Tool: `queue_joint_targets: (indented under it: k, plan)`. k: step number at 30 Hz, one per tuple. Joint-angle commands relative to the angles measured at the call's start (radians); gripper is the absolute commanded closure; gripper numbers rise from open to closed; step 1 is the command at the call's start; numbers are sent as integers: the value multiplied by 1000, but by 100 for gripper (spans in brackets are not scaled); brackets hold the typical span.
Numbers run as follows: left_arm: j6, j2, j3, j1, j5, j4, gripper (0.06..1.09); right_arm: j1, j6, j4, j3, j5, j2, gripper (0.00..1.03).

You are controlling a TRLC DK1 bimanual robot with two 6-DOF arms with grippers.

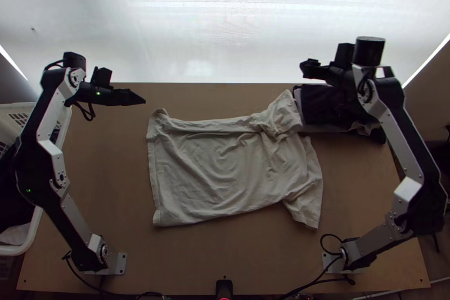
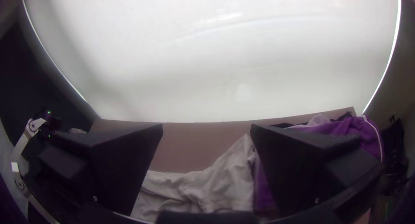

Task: Fold the t-shirt

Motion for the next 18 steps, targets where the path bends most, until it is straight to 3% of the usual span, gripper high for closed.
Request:
queue_joint_targets:
  k: [1, 3, 5, 9, 18]
  plan:
    - [102, -111, 4, -26, -5, -222, 10, -78, 39, -278, 18, -18, -91, 4]
    - [242, -142, -12, -40, -2, -412, 10, -138, 33, -445, -18, -101, -125, 4]
    - [296, -240, -138, -41, -5, -408, 10, -201, 12, -526, -117, -169, -185, 4]
    - [386, -401, -370, -30, -44, -400, 10, -301, -48, -532, -380, -238, -306, 4]
    - [432, -582, -770, -46, -90, -326, 10, -385, -173, -443, -808, -242, -359, 5]
